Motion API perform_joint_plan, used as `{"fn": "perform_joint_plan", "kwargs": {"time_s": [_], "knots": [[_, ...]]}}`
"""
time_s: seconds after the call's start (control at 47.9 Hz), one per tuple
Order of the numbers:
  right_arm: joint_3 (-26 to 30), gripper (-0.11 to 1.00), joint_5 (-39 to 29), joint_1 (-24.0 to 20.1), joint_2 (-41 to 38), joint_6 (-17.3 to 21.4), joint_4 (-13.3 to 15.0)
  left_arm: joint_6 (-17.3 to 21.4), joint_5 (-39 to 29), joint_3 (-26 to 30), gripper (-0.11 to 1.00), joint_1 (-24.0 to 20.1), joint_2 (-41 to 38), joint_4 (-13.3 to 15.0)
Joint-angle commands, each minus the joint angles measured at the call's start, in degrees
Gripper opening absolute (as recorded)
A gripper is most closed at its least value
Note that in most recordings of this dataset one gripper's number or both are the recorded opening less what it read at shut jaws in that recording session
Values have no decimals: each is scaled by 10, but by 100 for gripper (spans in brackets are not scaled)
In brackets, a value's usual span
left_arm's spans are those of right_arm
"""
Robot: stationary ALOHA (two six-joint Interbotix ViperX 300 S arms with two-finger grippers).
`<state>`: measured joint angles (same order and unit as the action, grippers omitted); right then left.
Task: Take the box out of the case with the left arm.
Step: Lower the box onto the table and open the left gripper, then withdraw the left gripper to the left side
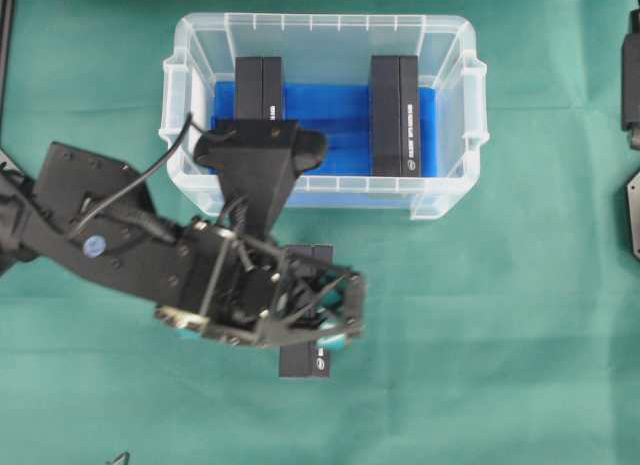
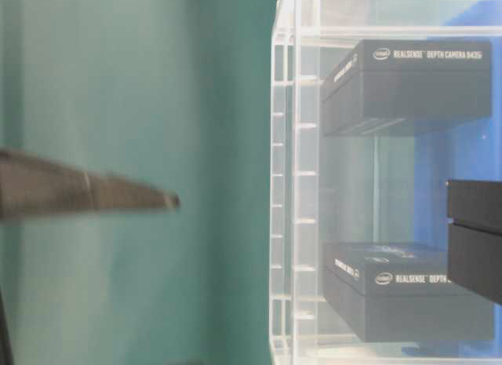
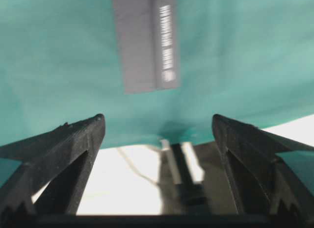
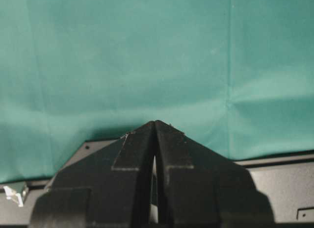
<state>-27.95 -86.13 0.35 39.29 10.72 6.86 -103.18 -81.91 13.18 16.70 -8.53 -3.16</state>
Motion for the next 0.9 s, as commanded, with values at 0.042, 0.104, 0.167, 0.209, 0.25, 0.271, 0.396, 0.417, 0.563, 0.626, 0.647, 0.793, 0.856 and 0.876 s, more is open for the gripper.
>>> {"fn": "perform_joint_plan", "kwargs": {"time_s": [0.042,0.104,0.167,0.209,0.25,0.271,0.396,0.417,0.563,0.626,0.647,0.793,0.856,0.876], "knots": [[5,1,1,1,3,1,0,-4,-4,-30,98,25,56,0],[6,1,1,1,3,1,0,-7,-4,-54,98,34,76,0],[6,1,0,1,3,1,0,-13,-4,-79,98,43,98,1],[5,1,0,0,3,1,0,-18,-4,-98,98,49,112,2],[6,1,0,1,3,1,-1,-22,-4,-117,98,55,129,2],[5,1,0,0,3,1,0,-25,-4,-127,98,58,137,2],[5,1,-1,1,4,1,0,-52,-4,-185,97,78,190,3],[5,1,-2,0,4,1,-1,-58,-4,-191,97,81,198,3],[6,1,-2,1,4,1,-4,-99,-2,-232,96,94,238,4],[5,1,-2,1,4,1,-6,-103,2,-244,96,96,247,3],[5,1,-3,1,4,1,-6,-103,2,-246,96,96,249,4],[5,1,-2,0,4,1,-8,-101,-3,-258,96,91,259,3],[6,1,-3,1,4,1,-9,-99,-4,-263,96,83,264,2],[6,1,-2,1,4,1,-9,-98,-4,-265,96,79,266,2]]}}
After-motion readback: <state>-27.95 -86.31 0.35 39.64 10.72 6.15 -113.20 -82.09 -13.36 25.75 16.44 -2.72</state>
